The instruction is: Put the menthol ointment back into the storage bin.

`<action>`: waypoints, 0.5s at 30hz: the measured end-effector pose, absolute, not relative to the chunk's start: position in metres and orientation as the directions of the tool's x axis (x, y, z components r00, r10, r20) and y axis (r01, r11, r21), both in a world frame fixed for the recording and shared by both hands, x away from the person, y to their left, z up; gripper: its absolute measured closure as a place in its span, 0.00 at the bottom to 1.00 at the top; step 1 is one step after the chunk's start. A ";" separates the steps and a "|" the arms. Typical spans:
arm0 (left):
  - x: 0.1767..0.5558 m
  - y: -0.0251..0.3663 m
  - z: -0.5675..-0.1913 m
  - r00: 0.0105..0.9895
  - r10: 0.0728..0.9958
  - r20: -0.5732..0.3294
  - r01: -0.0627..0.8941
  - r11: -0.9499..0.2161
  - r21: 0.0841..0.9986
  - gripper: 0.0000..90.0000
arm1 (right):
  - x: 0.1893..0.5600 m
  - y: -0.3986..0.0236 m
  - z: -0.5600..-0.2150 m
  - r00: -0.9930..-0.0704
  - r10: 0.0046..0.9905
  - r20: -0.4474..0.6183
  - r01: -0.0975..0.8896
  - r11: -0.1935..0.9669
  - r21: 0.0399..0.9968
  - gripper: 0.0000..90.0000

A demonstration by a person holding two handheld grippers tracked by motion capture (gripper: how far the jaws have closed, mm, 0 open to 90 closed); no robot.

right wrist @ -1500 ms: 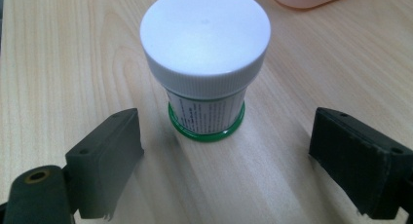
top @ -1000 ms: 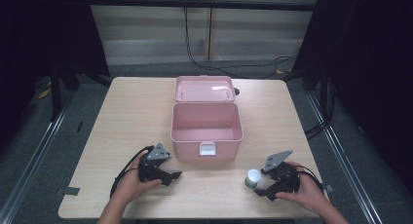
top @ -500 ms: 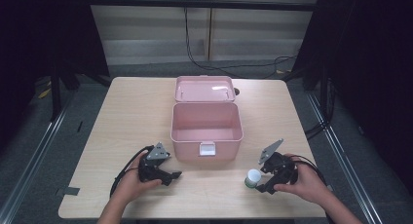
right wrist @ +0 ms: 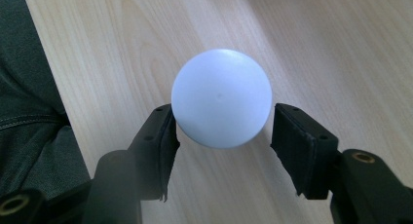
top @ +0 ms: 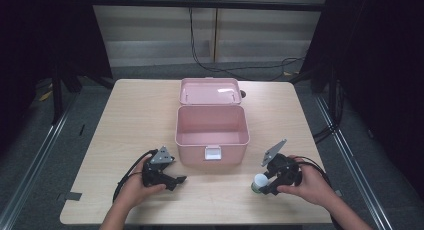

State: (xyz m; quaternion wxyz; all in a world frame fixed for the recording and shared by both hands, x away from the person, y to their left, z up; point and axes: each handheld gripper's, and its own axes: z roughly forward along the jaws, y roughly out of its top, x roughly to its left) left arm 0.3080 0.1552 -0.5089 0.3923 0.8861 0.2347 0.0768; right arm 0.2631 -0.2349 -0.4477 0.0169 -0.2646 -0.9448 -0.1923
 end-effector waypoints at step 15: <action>0.308 0.156 -0.509 0.879 0.474 -0.049 0.355 -0.583 0.730 0.17 | 0.266 -0.227 -0.445 -0.868 0.480 0.129 0.494 0.801 0.339 0.50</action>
